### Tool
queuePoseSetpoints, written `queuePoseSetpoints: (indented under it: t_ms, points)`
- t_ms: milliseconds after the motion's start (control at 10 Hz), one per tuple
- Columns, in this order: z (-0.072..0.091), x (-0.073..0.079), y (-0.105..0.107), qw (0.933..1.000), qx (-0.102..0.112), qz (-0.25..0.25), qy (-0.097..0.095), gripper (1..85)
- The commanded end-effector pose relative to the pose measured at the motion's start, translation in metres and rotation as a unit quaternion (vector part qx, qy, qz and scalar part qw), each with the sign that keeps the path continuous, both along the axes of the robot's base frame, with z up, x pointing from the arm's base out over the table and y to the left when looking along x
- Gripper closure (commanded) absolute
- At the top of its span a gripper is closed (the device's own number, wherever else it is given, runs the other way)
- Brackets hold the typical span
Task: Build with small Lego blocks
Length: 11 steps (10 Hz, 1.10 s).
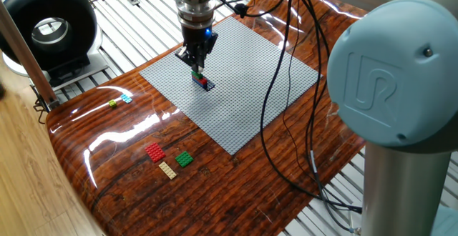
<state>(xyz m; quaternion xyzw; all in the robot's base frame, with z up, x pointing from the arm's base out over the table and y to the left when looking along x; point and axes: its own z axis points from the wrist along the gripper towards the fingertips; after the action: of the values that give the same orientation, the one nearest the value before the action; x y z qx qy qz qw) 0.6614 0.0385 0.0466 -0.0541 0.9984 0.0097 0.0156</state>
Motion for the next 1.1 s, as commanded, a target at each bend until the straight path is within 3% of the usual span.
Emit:
queuePoseSetpoints:
  t_ms: [0,1000]
  points:
    - [0.0031,0.0052,0.0060,0.9999,0.009,-0.006,-0.003,84.3]
    - [0.0042,0.0087,0.0085,0.9997,0.017,-0.014,-0.009,84.3]
